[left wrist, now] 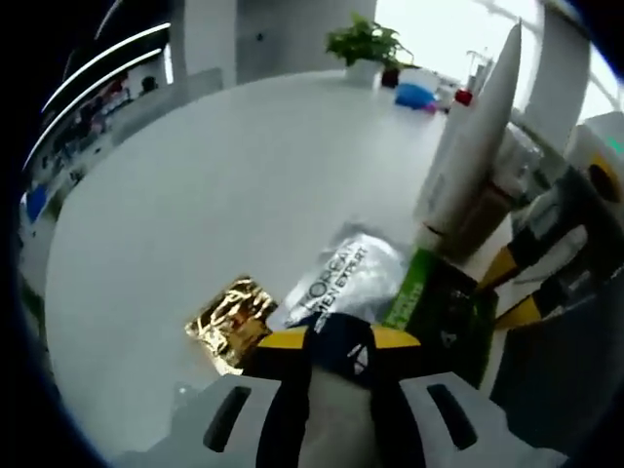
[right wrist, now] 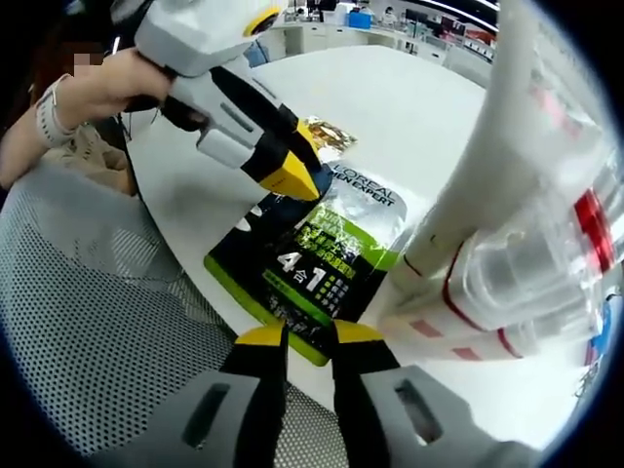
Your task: Arrange the skincare products in the storage area until every visible bottle or jar stands upright without overlapping.
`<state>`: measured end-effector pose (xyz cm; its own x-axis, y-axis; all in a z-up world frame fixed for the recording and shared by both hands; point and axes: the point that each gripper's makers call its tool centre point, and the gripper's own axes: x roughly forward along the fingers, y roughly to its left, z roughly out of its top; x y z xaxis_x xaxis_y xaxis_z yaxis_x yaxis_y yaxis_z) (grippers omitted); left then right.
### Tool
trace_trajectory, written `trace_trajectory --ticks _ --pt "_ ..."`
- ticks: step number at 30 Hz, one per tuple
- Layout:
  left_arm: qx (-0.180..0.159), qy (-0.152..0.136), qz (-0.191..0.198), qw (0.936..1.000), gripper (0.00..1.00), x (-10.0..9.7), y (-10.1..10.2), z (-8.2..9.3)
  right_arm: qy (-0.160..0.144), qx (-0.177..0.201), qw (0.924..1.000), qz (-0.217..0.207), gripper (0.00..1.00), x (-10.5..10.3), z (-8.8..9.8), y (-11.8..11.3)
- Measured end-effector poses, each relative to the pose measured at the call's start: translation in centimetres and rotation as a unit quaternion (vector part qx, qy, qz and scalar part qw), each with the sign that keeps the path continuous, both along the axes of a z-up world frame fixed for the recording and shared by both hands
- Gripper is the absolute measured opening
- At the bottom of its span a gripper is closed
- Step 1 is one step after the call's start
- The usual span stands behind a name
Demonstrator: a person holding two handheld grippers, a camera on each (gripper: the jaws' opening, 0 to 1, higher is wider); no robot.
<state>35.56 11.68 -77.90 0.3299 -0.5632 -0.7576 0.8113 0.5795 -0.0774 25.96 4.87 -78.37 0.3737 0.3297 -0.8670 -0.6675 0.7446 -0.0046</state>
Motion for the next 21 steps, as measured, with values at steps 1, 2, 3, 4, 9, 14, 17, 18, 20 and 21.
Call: trace_trajectory --ticks 1,2,3,4,9,14,17,18,20,21 --pt "0.0 -0.003 0.001 1.0 0.18 0.1 0.0 0.0 -0.001 0.0 1.0 0.0 0.18 0.1 0.0 0.0" --pt "0.0 -0.003 0.002 1.0 0.18 0.1 0.0 0.0 -0.001 0.0 1.0 0.0 0.18 0.1 0.0 0.0" --pt "0.001 -0.006 0.003 1.0 0.19 0.3 0.0 0.0 -0.001 0.0 1.0 -0.001 0.18 0.2 0.0 0.0" --pt "0.001 -0.008 0.003 1.0 0.18 0.3 0.0 0.1 -0.003 0.001 1.0 -0.001 0.18 0.3 0.0 0.0" --pt "0.002 -0.008 0.003 1.0 0.18 0.2 0.0 0.1 -0.003 0.002 1.0 0.0 0.18 0.3 0.0 0.0" --pt "0.002 0.0 -0.01 0.9999 0.28 -0.4 -0.4 0.2 -0.001 0.002 1.0 -0.001 0.18 0.2 0.0 0.1" --pt "0.001 0.001 -0.011 0.9999 0.32 -0.5 -0.4 0.3 -0.002 0.002 1.0 0.0 0.18 0.2 0.0 0.0" --pt "-0.002 0.006 -0.009 0.9999 0.33 -0.6 -0.4 0.4 -0.002 0.001 1.0 0.001 0.18 0.2 0.0 0.0" --pt "-0.007 0.008 -0.007 0.9999 0.34 -0.8 -0.3 0.8 -0.002 0.0 1.0 0.003 0.18 0.2 0.0 0.0" --pt "-0.013 0.01 -0.005 0.9999 0.34 -0.9 -0.3 1.0 -0.002 0.0 1.0 0.003 0.18 0.2 0.0 0.0"
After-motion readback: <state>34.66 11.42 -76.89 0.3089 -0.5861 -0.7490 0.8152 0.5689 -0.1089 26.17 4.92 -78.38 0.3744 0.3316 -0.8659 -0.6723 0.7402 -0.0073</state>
